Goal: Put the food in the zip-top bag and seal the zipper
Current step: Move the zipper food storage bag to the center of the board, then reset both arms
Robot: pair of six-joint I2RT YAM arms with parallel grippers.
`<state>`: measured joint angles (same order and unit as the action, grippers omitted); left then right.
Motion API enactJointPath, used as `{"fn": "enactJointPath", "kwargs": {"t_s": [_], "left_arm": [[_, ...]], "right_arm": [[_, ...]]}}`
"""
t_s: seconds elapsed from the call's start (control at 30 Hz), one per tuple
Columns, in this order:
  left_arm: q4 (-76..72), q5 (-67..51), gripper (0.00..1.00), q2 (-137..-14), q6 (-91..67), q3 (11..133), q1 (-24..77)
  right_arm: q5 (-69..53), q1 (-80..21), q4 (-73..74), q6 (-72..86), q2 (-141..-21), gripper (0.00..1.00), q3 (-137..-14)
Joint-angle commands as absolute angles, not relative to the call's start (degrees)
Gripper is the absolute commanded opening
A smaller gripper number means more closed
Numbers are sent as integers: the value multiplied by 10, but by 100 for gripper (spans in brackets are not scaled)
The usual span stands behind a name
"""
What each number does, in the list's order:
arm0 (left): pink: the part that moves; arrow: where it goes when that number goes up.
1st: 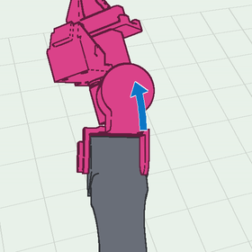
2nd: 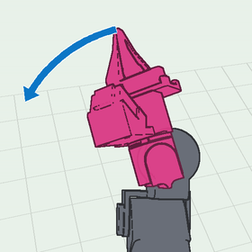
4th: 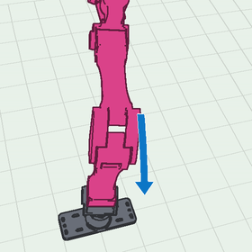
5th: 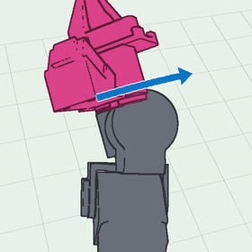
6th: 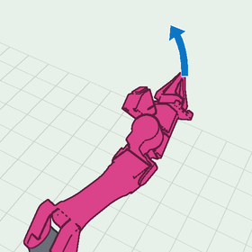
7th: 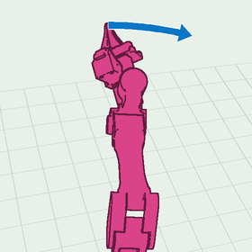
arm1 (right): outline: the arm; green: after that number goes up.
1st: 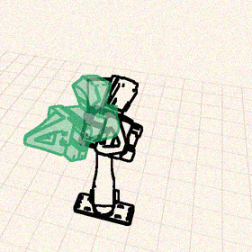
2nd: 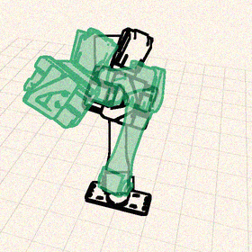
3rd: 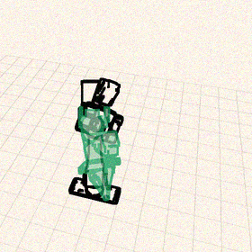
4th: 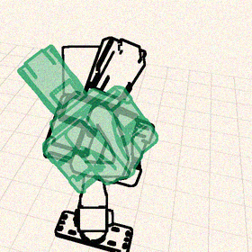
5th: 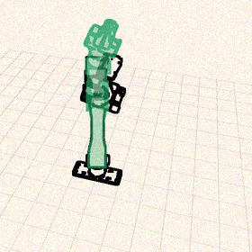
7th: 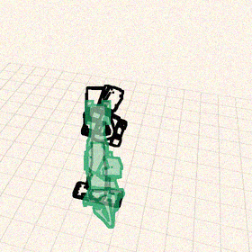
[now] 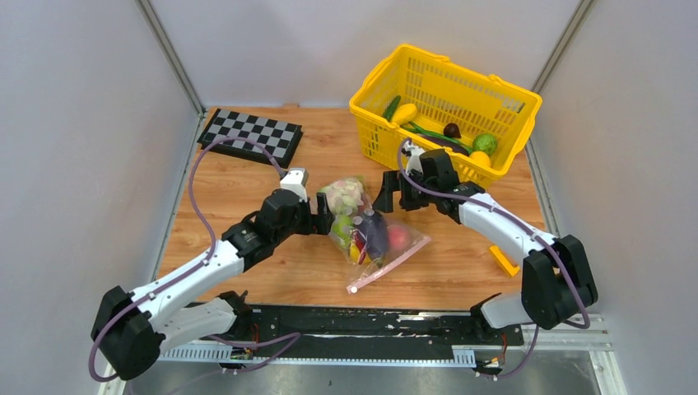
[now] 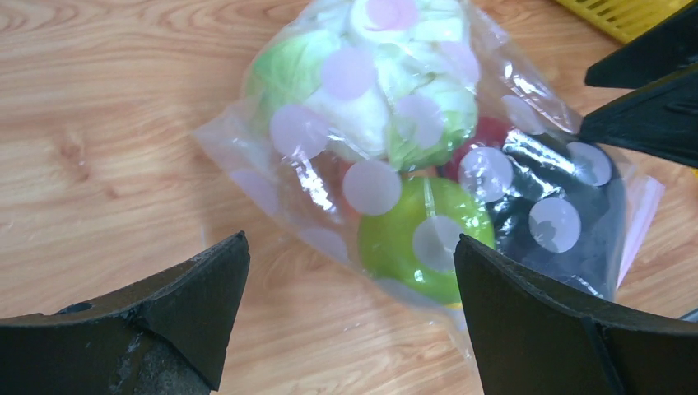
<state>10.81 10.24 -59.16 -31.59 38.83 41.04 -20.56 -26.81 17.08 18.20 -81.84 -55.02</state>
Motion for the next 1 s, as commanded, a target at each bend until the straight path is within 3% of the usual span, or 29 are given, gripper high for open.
{"fn": "enactJointPath", "kwargs": {"t_s": [0.0, 0.2, 0.33, 0.53, 0.77, 0.97], "left_arm": [[132, 128, 100, -530, -310, 367, 409], [140, 124, 100, -479, -297, 380, 409], [148, 130, 100, -473, -282, 400, 409], [156, 163, 100, -473, -269, 430, 409], [169, 217, 100, -478, -244, 460, 408], [191, 262, 100, -495, -197, 497, 407]], "right_arm": [[-221, -269, 150, 146, -786, 100, -523], [-411, -273, 118, 173, -814, 100, -505], [-431, -279, 93, 194, -771, 100, -488], [-254, -279, 180, 123, -662, 100, -533], [-34, -278, 140, 70, -543, 100, -536], [170, -273, 97, 32, -507, 100, -547]]}}
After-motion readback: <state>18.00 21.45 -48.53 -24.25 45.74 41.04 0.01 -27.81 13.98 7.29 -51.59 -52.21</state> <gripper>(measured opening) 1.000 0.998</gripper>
